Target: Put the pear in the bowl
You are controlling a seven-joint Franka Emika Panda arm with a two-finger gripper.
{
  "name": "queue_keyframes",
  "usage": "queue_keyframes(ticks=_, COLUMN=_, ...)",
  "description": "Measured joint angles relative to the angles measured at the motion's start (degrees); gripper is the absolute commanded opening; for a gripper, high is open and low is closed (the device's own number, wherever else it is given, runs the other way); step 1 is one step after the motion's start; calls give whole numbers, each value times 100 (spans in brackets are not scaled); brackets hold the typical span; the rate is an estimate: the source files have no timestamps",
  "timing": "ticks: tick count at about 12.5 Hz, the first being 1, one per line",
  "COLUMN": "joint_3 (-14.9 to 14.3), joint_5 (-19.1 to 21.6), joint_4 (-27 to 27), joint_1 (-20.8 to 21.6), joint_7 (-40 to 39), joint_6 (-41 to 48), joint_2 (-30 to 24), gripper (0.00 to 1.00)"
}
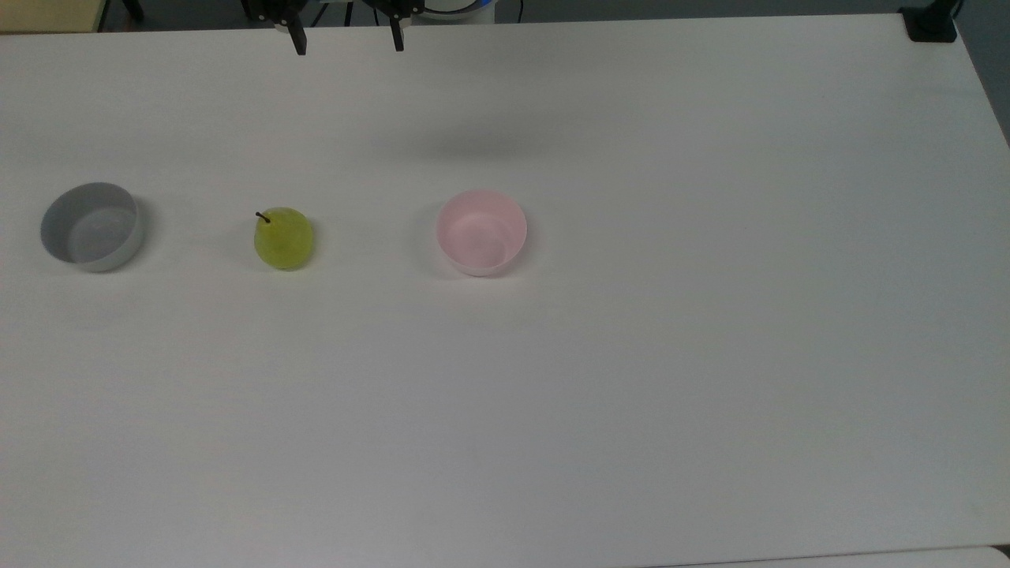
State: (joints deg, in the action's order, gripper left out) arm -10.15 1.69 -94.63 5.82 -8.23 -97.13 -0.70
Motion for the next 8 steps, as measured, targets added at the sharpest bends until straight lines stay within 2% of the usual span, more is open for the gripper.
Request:
queue_keyframes(ticks=5, joint_3=0, joint_5=-7, joint_4=0, joint_1=-57, joint_7=-460, joint_6=4, joint_2=-6, gripper=100)
queue_keyframes(ticks=8, joint_3=0, joint_5=-264, joint_4=-9, joint_1=-108, joint_7=-1065, joint_6=11, joint_2=-6, gripper=100)
